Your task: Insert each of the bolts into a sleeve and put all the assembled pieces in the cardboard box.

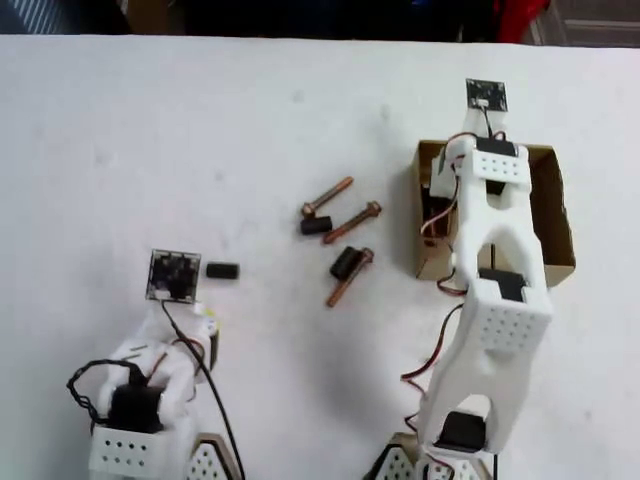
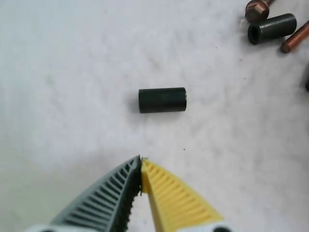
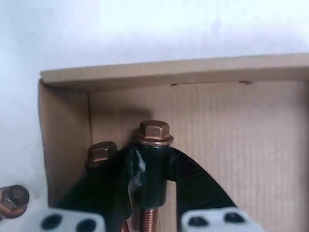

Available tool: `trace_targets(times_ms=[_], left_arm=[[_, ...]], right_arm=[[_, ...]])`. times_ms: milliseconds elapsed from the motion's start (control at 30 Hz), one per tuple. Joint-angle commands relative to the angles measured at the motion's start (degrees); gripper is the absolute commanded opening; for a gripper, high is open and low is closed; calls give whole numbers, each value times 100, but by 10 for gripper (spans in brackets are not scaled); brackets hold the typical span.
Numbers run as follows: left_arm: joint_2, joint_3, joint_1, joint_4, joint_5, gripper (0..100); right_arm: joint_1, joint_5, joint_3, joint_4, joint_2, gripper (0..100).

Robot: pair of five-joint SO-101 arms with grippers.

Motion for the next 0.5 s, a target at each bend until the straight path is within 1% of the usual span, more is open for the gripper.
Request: trace_targets(times_ms=[0, 133, 333, 400, 467], left_arm=[[-48, -18, -31, 26, 62, 24], [-48, -18, -40, 26, 62, 24], [-48, -18, -48, 26, 62, 24], [-48, -18, -48, 26, 62, 24], [-48, -18, -48, 35, 62, 24]], right_arm=[[13, 70, -387, -13, -154, 19], [13, 70, -387, -13, -163, 29], [4, 70, -387, 4, -163, 171], [4, 70, -387, 4, -171, 191], [-4, 70, -387, 4, -268, 190]])
